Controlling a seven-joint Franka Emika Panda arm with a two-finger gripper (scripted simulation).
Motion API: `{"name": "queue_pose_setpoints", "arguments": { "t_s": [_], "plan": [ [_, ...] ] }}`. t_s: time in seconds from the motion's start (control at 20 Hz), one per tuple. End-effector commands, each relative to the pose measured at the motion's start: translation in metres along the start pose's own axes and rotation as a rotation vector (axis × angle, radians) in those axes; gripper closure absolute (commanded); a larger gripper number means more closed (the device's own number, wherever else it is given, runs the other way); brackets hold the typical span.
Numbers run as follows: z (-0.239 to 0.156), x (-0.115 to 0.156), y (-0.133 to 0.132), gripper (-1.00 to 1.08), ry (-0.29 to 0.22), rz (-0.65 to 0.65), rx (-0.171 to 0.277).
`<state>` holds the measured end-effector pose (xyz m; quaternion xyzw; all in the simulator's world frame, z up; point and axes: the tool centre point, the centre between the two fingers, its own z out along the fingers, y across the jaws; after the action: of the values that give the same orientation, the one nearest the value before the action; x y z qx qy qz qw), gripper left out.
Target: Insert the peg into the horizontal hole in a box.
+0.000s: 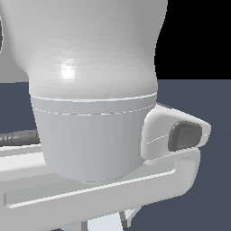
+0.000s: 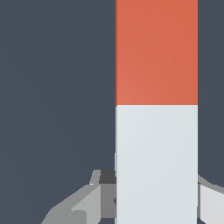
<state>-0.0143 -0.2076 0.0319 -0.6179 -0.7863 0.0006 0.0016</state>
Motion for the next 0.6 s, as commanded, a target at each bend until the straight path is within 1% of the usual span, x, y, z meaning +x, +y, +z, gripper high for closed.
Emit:
{"name": "queue_pose_setpoints", "arguments": {
  "t_s": [0.0,0.55],
  "plan": [
    [-0.006,0.02,-0.001,1.08,-0.001,0.027,-0.003],
    [-0.031,0.12,-0.003,1.08,-0.001,0.166,-0.003]
  ]
}}
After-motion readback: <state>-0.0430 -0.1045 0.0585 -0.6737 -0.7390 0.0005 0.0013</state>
